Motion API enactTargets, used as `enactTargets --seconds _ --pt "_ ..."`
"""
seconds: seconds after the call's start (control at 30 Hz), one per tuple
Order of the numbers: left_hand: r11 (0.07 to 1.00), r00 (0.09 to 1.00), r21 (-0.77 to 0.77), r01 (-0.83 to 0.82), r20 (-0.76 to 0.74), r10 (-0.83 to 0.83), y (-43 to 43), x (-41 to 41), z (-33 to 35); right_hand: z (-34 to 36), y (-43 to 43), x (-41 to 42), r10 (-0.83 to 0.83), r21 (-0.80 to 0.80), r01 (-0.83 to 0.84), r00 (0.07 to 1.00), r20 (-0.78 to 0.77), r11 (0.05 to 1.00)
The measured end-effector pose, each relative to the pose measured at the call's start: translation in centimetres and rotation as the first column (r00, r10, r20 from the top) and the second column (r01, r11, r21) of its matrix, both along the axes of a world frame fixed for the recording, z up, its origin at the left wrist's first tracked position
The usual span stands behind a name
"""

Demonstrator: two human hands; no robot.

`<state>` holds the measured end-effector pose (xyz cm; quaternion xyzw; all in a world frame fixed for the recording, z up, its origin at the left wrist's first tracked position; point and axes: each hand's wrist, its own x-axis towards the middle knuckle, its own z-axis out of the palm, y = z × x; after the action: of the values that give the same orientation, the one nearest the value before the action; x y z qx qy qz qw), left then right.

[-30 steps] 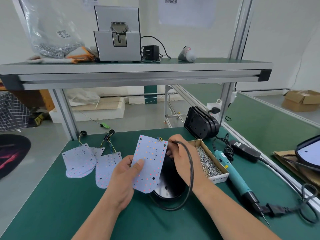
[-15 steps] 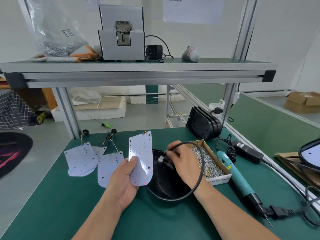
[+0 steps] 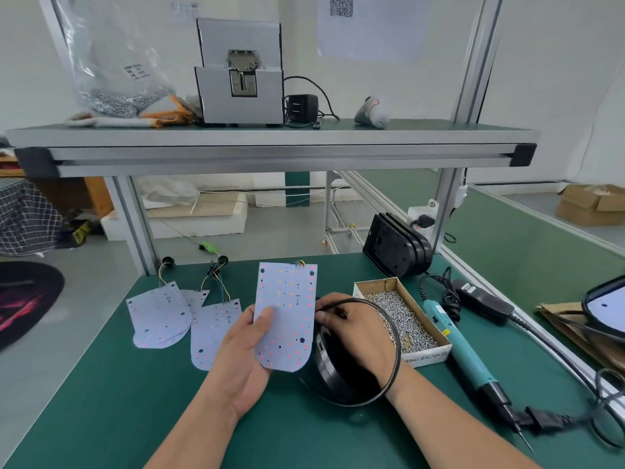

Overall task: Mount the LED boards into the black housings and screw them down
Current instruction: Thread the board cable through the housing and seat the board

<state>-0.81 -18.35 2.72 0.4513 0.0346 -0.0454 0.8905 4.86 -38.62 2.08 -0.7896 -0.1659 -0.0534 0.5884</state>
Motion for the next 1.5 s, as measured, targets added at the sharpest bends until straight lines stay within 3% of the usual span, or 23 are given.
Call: enactTargets --seconds 0.2,0.47,0.73,0.9,1.0,1.07,1.27,1.4,1.5 --pt "0.98 0.991 -0.176 0.092 -0.08 -0.107 2.4 0.4 0.2 0.0 -0.2 0.0 0.04 -0.117 -0.028 0.994 0.1 0.993" --pt "0.977 0.986 -0.165 0.138 -0.071 -0.151 3.0 0.1 0.3 -0.3 0.4 0.0 -0.17 -0.224 0.24 0.942 0.29 0.944" --pt "0.993 0.991 0.043 0.114 0.066 -0.116 2.5 0.1 0.5 0.7 -0.7 -0.9 0.05 -0.276 -0.034 0.997 0.051 0.96" --pt "0.983 1.0 0.182 0.015 0.002 -0.016 1.9 0.1 0.4 1.6 -0.7 -1.4 0.166 -0.115 -0.175 0.983 -0.084 0.978" --pt "0.976 1.0 0.217 -0.004 -0.023 0.01 1.7 0.0 0.5 2.1 -0.6 -1.2 0.306 0.263 -0.235 0.911 -0.276 0.936" --pt "0.963 1.0 0.27 -0.023 -0.012 0.028 1.6 -0.2 0.8 2.2 -1.0 -1.3 0.392 0.413 -0.256 0.874 -0.288 0.874" --pt "0.889 0.993 0.443 -0.117 0.066 0.098 1.0 -0.4 1.1 2.4 -1.6 -1.8 0.498 0.41 -0.375 0.831 -0.247 0.831" --pt "0.842 0.992 0.529 -0.106 0.12 0.049 0.8 -0.7 1.3 2.1 -0.5 -2.2 0.413 0.474 -0.253 0.869 -0.271 0.844" --pt "0.874 0.994 0.483 -0.043 0.105 -0.009 1.2 -0.7 1.4 2.2 -0.3 -2.3 0.407 0.536 -0.201 0.863 -0.299 0.82"
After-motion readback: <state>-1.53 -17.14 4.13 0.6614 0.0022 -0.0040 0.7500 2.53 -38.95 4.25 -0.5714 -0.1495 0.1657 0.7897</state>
